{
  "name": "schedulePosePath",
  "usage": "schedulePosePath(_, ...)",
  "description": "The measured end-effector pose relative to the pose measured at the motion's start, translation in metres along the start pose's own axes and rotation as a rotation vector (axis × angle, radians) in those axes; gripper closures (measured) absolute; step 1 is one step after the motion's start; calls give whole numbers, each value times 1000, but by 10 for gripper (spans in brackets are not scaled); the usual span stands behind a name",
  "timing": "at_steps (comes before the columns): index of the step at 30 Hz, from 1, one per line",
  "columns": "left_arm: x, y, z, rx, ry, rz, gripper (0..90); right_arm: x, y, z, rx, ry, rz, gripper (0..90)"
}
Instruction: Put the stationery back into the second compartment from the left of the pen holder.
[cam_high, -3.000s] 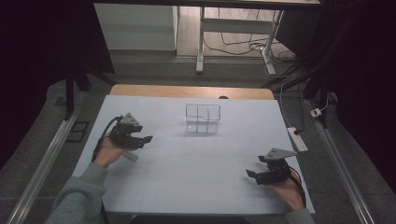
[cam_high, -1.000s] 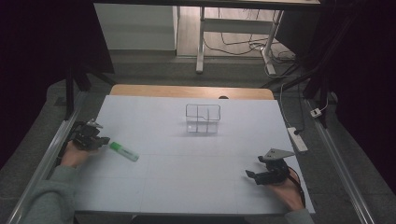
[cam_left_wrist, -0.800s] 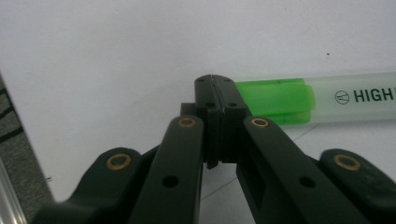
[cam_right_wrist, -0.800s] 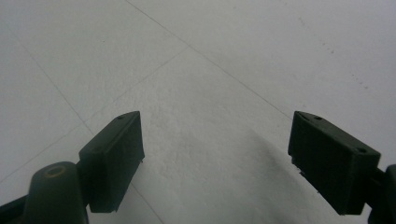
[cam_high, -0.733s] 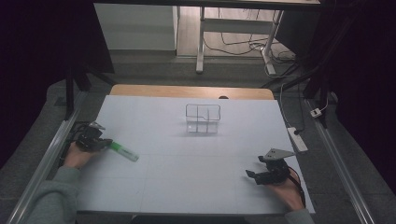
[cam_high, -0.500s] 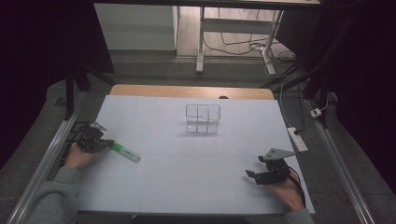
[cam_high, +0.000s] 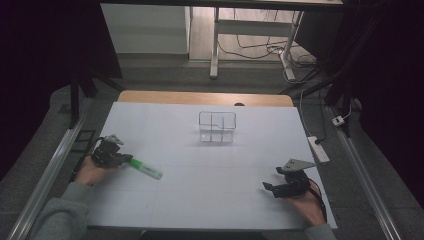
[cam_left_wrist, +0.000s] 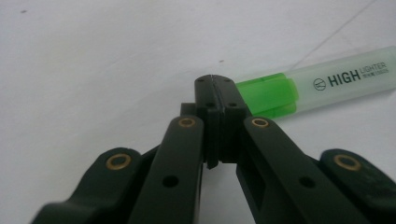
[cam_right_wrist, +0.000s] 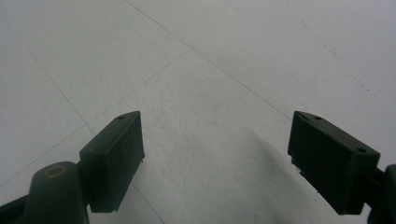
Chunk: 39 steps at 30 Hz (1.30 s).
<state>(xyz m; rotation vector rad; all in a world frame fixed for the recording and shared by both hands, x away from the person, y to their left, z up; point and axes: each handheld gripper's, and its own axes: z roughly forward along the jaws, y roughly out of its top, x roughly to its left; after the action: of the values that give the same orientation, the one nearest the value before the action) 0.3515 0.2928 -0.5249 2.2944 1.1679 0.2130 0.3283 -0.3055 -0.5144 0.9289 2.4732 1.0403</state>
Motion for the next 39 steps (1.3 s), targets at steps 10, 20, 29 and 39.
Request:
schedulePosePath(10, -19, 5, 6, -16, -61, 26, 885, 1, 0, 0, 1, 4, 2, 180)
schedulePosePath(20, -43, 11, 12, -21, -105, 58, 885, 1, 1, 1, 0, 3, -1, 181)
schedulePosePath(29, -64, 18, 22, -37, -128, 68, 883, 1, 1, 1, 4, 4, -2, 181)
schedulePosePath(39, -84, 30, 32, -37, -155, 101, 883, 1, 1, 1, 3, 5, -1, 180)
